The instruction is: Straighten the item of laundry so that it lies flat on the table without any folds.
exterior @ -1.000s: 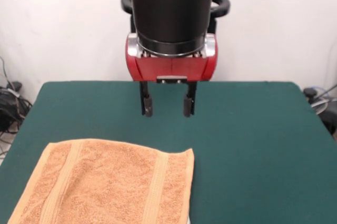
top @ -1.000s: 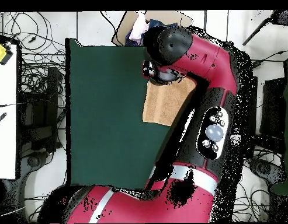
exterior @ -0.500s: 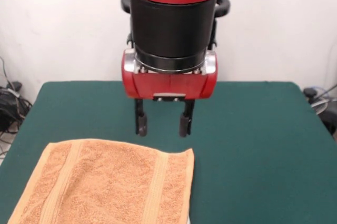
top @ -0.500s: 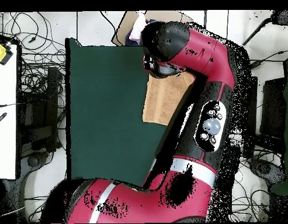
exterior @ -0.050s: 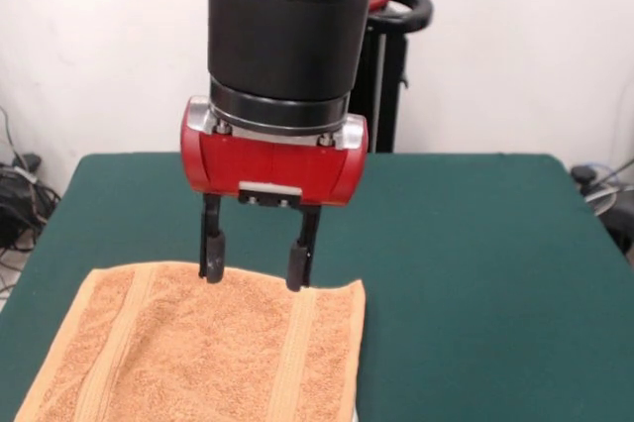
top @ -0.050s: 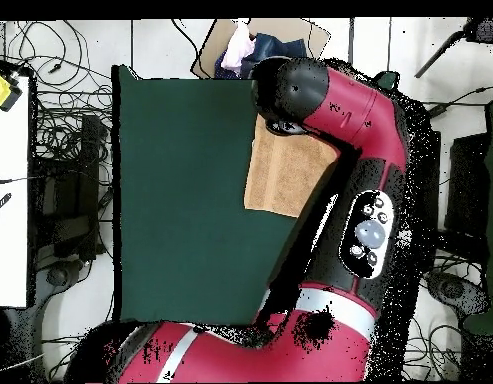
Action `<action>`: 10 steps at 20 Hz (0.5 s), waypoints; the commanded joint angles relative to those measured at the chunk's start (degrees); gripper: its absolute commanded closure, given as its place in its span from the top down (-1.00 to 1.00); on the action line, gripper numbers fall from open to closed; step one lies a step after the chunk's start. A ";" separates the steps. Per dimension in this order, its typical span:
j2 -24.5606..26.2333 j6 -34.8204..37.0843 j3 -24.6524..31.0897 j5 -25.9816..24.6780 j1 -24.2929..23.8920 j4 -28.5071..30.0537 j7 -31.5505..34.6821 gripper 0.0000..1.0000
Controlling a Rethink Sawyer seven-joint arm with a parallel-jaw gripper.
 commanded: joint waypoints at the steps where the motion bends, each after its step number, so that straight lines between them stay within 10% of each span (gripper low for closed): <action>1: -1.61 1.10 4.94 -0.85 -0.35 10.51 9.22 1.00; 10: 0.10 3.01 4.46 -1.23 0.22 6.66 10.72 1.00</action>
